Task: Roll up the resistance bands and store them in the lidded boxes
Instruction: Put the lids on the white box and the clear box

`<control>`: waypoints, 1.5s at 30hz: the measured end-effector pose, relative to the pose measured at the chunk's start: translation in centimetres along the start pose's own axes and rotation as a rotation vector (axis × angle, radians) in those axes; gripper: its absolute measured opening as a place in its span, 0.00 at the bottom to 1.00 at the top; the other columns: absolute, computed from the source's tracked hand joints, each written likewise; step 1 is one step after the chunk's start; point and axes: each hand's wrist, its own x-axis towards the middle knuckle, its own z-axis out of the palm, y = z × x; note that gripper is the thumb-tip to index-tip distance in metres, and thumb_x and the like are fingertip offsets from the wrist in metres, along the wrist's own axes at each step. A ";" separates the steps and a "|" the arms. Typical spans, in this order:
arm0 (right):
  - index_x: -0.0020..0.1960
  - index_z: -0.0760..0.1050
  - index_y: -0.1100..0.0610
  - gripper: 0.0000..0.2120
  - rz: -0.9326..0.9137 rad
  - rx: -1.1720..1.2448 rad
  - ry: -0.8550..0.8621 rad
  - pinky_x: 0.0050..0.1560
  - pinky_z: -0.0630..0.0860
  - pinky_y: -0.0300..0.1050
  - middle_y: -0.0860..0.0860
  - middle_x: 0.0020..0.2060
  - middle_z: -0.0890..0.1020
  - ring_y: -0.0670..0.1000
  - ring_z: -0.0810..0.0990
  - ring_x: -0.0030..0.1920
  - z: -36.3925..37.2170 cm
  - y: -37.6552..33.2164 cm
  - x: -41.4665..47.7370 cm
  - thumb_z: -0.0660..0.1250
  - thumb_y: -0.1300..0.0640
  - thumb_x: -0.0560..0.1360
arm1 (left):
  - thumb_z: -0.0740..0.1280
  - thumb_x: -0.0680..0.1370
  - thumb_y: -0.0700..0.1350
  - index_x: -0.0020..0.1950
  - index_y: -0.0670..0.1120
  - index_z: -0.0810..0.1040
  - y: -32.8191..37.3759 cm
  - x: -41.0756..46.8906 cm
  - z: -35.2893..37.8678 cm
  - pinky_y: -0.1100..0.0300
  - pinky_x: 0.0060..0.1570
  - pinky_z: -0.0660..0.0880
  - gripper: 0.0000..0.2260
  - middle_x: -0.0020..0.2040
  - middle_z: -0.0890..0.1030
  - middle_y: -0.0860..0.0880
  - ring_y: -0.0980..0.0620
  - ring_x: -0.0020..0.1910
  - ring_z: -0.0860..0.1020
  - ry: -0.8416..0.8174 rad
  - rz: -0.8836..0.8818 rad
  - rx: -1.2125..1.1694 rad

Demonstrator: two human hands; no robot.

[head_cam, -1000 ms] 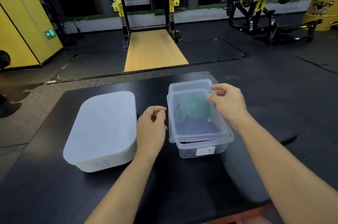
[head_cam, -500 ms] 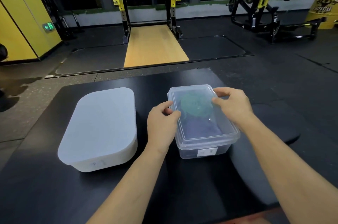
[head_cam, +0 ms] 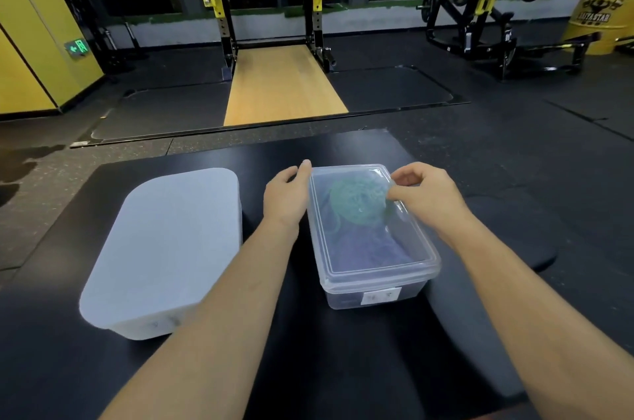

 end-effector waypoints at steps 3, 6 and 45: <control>0.49 0.81 0.49 0.08 0.014 0.000 -0.022 0.44 0.74 0.46 0.47 0.45 0.82 0.50 0.79 0.45 0.1 -0.6 0.8 0.74 0.56 0.71 | 0.68 0.79 0.45 0.45 0.49 0.87 0.9 1.2 0.6 0.48 0.57 0.81 0.09 0.49 0.88 0.49 0.49 0.52 0.84 0.000 0.033 0.004; 0.53 0.82 0.51 0.08 0.024 0.057 -0.009 0.47 0.72 0.45 0.44 0.46 0.80 0.48 0.77 0.47 1.0 -1.3 1.8 0.73 0.51 0.76 | 0.67 0.79 0.43 0.41 0.50 0.88 0.6 1.7 0.9 0.46 0.56 0.83 0.11 0.45 0.88 0.50 0.46 0.52 0.86 0.003 0.027 0.019; 0.37 0.70 0.54 0.23 0.060 -0.526 -0.119 0.45 0.76 0.52 0.54 0.38 0.78 0.59 0.76 0.44 -1.3 -0.4 -6.4 0.51 0.43 0.85 | 0.57 0.87 0.55 0.61 0.54 0.76 -2.2 -9.8 -1.6 0.60 0.45 0.73 0.11 0.51 0.80 0.59 0.59 0.50 0.78 -0.137 0.126 0.375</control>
